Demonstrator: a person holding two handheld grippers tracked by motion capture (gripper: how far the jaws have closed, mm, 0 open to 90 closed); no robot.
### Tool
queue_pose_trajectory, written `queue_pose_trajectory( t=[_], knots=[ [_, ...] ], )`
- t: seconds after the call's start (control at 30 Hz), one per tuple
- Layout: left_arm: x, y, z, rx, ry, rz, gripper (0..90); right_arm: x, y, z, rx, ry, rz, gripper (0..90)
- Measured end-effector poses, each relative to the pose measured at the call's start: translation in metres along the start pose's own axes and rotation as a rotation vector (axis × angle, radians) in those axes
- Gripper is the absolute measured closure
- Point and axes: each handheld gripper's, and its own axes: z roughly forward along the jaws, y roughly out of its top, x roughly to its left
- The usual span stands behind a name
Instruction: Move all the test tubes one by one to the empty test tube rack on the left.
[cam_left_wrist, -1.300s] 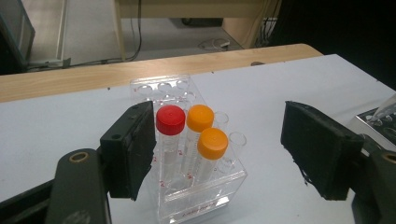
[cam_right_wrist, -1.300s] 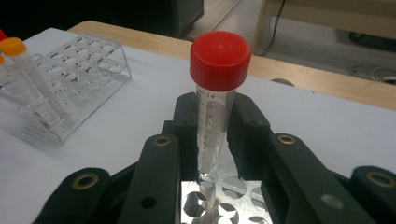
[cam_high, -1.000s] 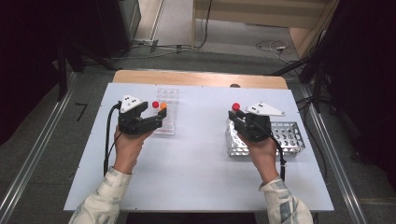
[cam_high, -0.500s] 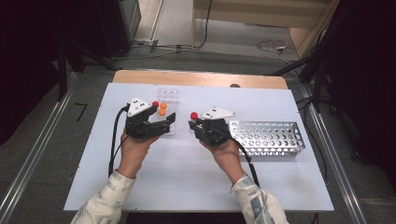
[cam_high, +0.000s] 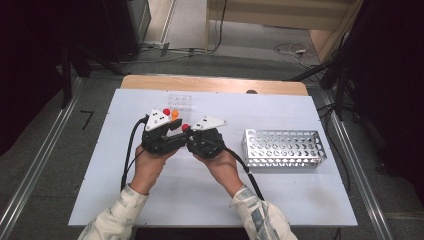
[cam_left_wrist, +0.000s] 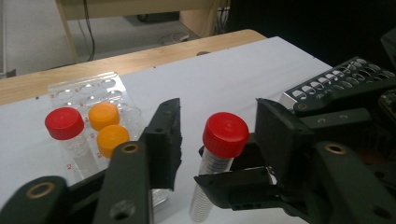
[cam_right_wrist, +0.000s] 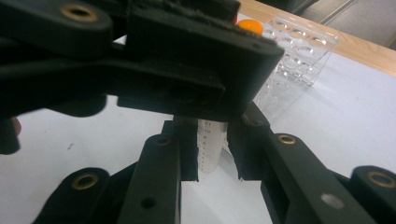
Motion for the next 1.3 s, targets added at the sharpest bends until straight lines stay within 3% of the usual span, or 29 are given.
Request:
queue_pose_trajectory(
  t=[0.2,0.33,0.47,0.73,0.97,1.3],
  knots=[
    [-0.001,-0.001,0.002,0.013,-0.007,0.016,68.5,-0.001,0.001,-0.001,-0.002,-0.001,0.003,71.4],
    [0.000,-0.001,0.002,0.016,-0.003,0.024,69.6,-0.001,0.000,-0.001,0.001,0.001,0.004,70.6],
    [0.005,0.001,-0.002,-0.003,0.013,0.014,69.8,-0.001,0.000,-0.002,0.008,0.034,-0.004,50.1],
    [0.024,0.008,-0.014,-0.033,0.075,-0.026,69.8,-0.014,-0.010,-0.020,-0.008,0.037,-0.013,36.9],
    [0.041,0.018,-0.024,-0.066,0.139,-0.045,69.8,-0.035,-0.025,-0.040,-0.002,-0.002,0.010,35.4],
    [0.051,0.026,-0.015,-0.085,0.195,-0.059,69.8,-0.047,-0.035,-0.052,-0.013,-0.029,0.028,36.2]
  ],
)
